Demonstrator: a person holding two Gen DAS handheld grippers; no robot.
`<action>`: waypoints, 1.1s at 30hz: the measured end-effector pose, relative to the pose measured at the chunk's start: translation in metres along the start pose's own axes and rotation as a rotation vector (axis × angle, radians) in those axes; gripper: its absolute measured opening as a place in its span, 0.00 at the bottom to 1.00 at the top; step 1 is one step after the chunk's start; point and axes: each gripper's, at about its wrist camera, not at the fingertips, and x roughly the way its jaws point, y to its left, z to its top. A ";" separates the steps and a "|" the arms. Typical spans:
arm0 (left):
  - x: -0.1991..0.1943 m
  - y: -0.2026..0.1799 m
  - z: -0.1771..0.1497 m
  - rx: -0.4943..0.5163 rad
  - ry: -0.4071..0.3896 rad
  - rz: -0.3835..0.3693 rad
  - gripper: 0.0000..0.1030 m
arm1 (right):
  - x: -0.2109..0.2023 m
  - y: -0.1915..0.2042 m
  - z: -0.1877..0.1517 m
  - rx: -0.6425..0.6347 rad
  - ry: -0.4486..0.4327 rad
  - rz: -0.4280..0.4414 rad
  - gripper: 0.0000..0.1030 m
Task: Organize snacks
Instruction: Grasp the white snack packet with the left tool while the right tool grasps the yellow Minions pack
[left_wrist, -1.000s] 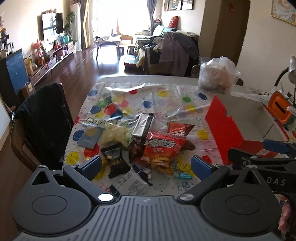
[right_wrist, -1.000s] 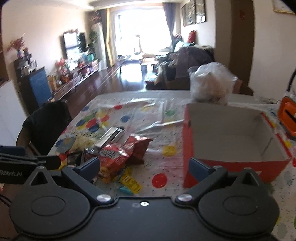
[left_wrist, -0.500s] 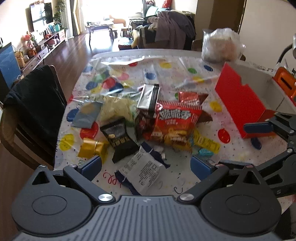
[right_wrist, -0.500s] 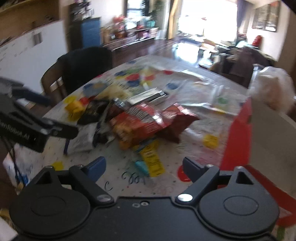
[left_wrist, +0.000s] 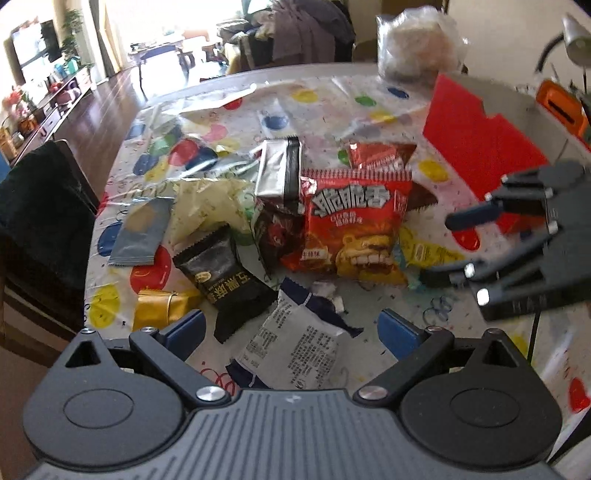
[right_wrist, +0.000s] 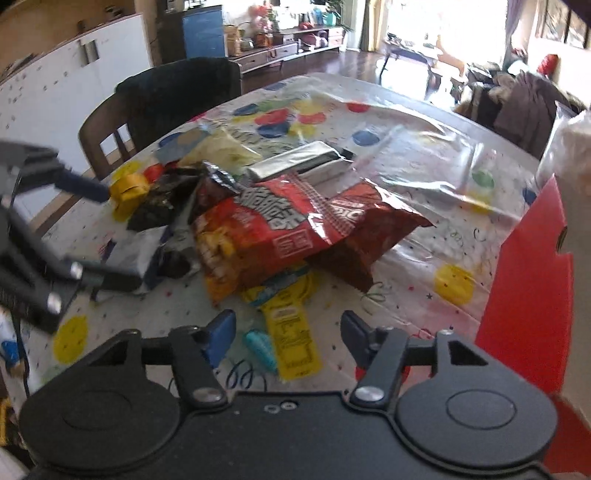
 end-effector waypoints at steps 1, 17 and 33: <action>0.003 0.000 0.000 0.006 0.010 0.002 0.97 | 0.003 -0.001 0.001 0.000 0.004 0.006 0.56; 0.034 -0.002 0.001 0.060 0.106 -0.035 0.72 | 0.033 -0.005 0.015 -0.022 0.021 0.055 0.53; 0.023 0.003 -0.005 -0.050 0.098 0.002 0.52 | 0.013 -0.001 0.010 -0.011 0.032 0.002 0.47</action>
